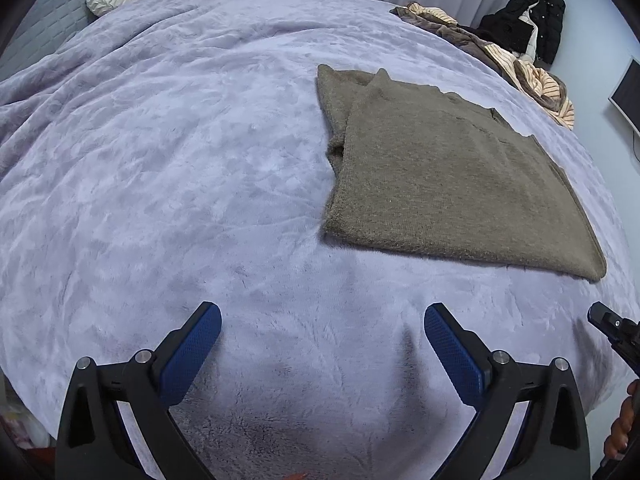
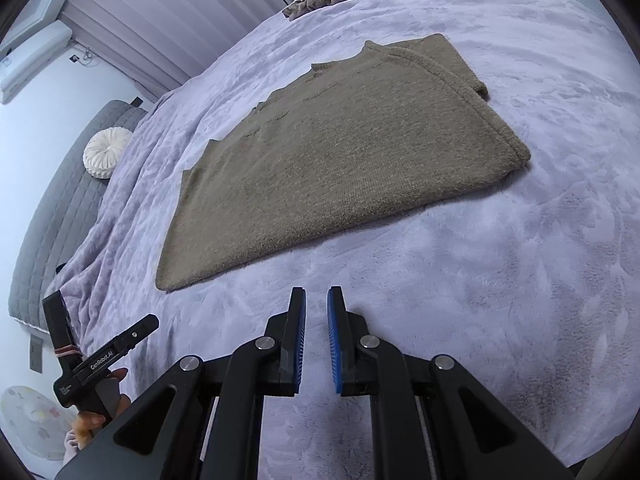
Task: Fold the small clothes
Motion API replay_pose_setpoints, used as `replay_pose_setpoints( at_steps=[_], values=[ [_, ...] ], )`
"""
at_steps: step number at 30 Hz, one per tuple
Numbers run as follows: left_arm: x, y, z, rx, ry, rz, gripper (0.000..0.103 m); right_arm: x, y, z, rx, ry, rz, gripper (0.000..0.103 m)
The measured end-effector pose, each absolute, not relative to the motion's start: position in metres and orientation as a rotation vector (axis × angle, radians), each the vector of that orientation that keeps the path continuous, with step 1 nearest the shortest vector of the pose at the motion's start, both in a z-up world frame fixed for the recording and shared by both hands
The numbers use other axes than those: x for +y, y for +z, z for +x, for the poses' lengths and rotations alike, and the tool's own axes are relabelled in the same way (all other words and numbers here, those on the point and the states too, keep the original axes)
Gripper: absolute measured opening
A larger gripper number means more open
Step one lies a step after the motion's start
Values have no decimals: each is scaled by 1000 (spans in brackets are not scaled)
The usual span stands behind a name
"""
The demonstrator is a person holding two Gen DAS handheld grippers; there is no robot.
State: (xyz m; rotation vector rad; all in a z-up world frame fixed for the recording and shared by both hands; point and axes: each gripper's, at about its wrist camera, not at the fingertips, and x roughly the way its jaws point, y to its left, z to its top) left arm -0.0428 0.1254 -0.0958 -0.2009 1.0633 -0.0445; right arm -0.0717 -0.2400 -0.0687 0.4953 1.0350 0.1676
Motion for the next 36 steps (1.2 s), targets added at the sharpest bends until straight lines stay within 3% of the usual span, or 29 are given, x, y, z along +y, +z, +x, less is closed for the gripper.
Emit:
replay_pose_setpoints(
  at_steps=[3,7,8,24,36],
  values=[
    [126,-96,-43,1063,-42,-201,102,-238,-70,-69,1046,170,496,17],
    [128,-100,-40,1076,-42,-215,102,-234,-71,-69,1053,173,490,42],
    [129,-101,-40,1078,-43,-221,102,-233,-71,-70,1052,175,490,43],
    [149,-110,-38,1089,-118,-361,102,-204,-82,-58,1119,227,468,44],
    [192,-104,4,1039,-193,-619,102,-142,-108,0,1158,407,699,44]
  ],
)
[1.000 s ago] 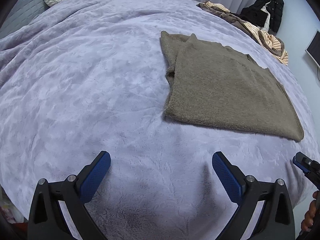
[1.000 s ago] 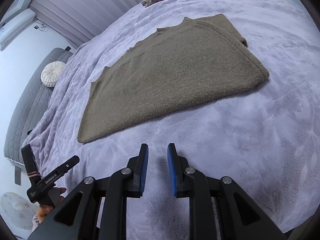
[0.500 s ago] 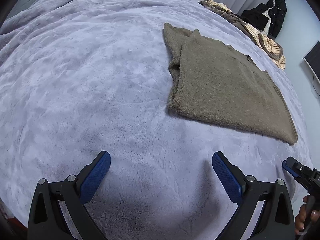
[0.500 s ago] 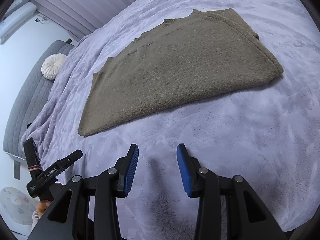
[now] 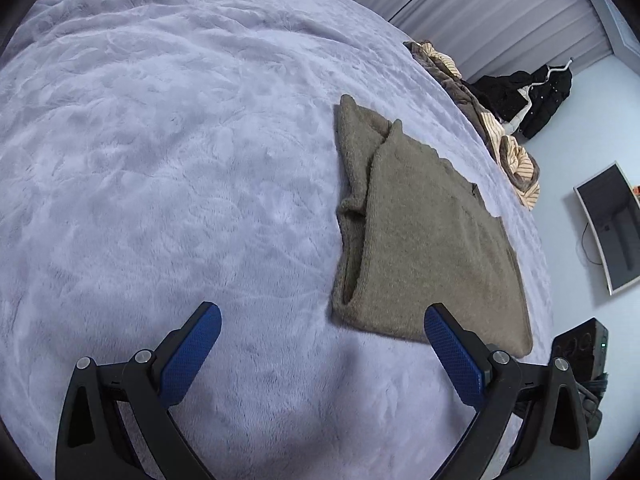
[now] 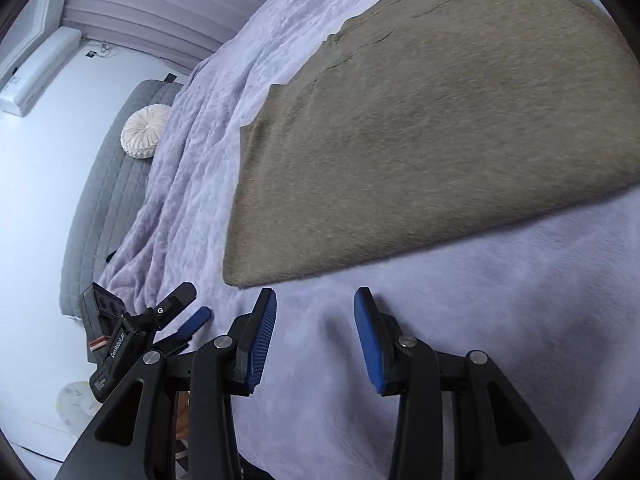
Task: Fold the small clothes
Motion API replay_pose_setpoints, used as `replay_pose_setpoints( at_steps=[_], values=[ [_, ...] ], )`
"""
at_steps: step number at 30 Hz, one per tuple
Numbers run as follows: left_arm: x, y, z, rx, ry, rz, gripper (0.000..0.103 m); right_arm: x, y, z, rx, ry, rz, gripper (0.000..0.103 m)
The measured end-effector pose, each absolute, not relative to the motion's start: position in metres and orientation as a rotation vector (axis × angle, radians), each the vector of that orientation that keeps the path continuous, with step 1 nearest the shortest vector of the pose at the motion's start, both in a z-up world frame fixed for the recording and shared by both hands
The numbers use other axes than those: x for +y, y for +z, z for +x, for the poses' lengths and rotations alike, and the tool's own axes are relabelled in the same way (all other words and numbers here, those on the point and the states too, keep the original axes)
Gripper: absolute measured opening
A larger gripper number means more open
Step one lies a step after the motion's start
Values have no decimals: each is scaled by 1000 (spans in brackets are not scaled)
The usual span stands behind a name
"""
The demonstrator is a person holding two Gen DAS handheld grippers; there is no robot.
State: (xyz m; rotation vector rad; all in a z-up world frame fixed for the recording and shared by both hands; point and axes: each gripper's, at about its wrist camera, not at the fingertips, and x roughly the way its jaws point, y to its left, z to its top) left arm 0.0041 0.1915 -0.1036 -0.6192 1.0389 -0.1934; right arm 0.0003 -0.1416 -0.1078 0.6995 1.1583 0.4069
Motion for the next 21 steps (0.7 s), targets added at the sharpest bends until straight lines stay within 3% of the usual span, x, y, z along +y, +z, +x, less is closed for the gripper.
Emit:
replay_pose_setpoints(
  at_steps=[8,9,10,15,21],
  values=[
    [195,-115,50,1068,-359,-739,102,-112,-142,32,1112,394,913,42],
    [195,-117,59,1076,-388,-757,102,-112,-144,36,1115,401,947,35],
    [196,-119,68,1079,-428,-790,102,-113,-144,42,1117,423,975,8],
    [199,-132,118,1081,-564,-974,102,-123,-103,64,1019,548,915,8],
    [154,-142,178,1187,-643,-910,102,-118,-76,64,997,614,825,8]
  ],
)
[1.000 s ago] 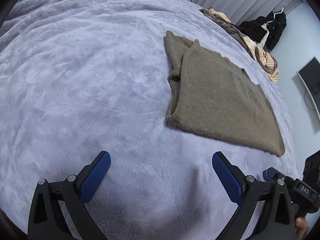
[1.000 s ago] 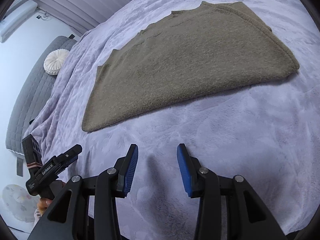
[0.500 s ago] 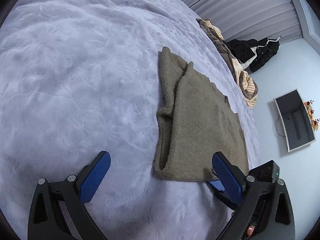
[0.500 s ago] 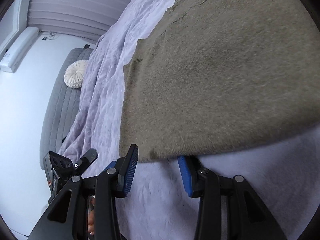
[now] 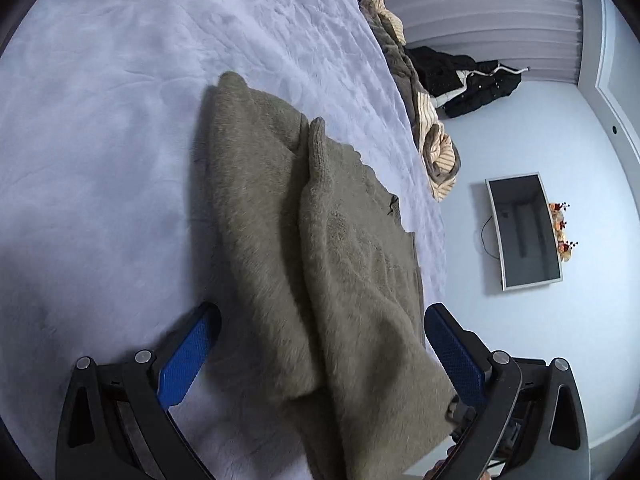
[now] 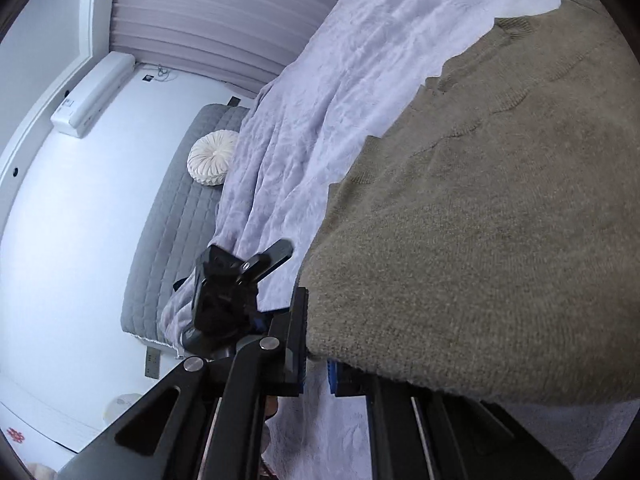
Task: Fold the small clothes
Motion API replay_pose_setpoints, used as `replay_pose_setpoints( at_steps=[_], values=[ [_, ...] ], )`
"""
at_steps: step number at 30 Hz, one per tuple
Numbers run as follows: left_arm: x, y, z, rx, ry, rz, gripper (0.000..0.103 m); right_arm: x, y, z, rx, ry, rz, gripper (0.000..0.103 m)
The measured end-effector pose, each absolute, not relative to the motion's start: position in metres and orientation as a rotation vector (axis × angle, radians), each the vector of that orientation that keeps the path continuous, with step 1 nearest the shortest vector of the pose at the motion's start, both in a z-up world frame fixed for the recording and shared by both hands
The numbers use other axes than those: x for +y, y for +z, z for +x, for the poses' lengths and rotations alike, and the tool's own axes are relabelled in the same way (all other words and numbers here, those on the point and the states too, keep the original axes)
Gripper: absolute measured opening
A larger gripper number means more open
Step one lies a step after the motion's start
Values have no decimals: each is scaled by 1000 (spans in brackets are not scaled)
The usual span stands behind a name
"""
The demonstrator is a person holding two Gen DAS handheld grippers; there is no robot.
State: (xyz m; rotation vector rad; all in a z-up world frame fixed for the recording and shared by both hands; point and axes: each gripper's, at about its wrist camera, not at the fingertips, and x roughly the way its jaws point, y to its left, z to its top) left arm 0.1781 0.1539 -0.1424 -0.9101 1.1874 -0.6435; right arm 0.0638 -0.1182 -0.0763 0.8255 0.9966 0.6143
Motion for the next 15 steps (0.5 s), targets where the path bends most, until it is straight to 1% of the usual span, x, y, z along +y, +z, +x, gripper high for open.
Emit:
replay_pose_setpoints(
  at_steps=[3,6,8,9,10,11,12,13,15],
  values=[
    [126,-138,192,1209,-692,-875,102,-116,-86,61,1031,611,801,8],
    [100,-132,197,1250,-625,-702,101,-110,-103,57,1169,603,687,8],
    [92,-133,198,1268,-590,-635,96,-107,-106,50,1252,644,616,10],
    [92,-134,198,1277,-570,-612,88,-107,-103,46,1279,667,565,10],
    [92,-134,198,1282,-554,-601,79,-110,-96,42,1284,684,521,11],
    [93,-134,200,1286,-532,-591,72,-115,-87,38,1269,696,477,11],
    [95,-134,201,1289,-501,-570,53,-123,-75,38,1236,693,440,11],
    [97,-135,202,1294,-482,-549,38,-131,-66,39,1202,670,418,11],
    [98,-132,201,1284,-471,-545,32,-157,-48,50,1100,555,387,11]
  ],
)
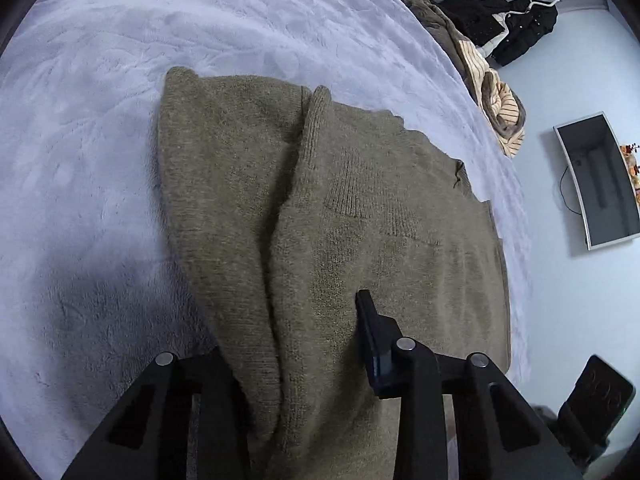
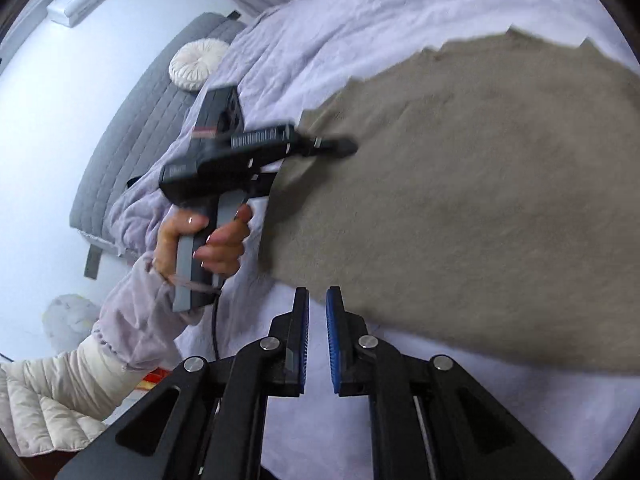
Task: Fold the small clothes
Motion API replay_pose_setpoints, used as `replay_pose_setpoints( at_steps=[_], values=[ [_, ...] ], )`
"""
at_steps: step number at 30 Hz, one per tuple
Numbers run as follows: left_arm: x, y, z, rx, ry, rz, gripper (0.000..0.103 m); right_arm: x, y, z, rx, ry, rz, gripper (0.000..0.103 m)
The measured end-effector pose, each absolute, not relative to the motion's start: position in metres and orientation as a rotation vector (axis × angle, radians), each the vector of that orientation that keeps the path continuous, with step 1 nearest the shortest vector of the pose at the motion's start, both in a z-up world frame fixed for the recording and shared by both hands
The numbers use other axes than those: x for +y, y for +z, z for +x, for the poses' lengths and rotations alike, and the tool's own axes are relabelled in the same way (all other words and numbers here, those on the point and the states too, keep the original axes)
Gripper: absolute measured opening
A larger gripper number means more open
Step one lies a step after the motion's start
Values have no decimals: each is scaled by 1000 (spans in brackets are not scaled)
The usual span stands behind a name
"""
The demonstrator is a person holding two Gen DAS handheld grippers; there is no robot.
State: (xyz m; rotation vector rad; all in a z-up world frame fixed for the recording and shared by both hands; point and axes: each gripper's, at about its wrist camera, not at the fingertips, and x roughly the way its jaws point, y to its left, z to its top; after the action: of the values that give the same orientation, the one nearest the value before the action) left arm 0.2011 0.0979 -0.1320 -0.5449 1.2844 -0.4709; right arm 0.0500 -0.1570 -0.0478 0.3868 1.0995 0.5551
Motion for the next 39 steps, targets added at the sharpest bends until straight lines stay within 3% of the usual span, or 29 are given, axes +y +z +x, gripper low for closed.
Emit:
replay_pose_setpoints(
  at_steps=[4,7,9,15,21,27,29,30,32,36,39],
  values=[
    [88,-110,194,1226,-455,-495,25,-203,-54,89,1042,360,436,9],
    [75,-84,192,1180,-497,-500,25,-210,-106,110,1185,285,401,6],
    [55,-63,193,1156,-533,-480,25,-220,-130,108,1162,308,484,3],
    [-58,-16,200,1120,-684,-321,25,-238,-137,94,1091,362,631,2],
    [-172,-33,193,1191,-778,-158,25,-254,-148,91,1052,392,759,0],
    [-195,-25,173,1162,-795,-70,27,-271,-155,87,1018,431,858,0],
    [-188,-9,162,1122,-777,-44,65,-278,-153,84,1008,430,879,0],
    [-180,-1,158,1070,-761,-54,94,-286,-150,82,995,416,900,0],
    [-162,16,146,954,-754,-73,97,-300,-142,76,941,383,936,3],
    [-130,22,141,898,-657,-70,97,-339,-125,64,841,291,959,9],
    [-99,8,143,886,-542,-110,97,-376,-129,60,799,271,1090,22]
  ],
)
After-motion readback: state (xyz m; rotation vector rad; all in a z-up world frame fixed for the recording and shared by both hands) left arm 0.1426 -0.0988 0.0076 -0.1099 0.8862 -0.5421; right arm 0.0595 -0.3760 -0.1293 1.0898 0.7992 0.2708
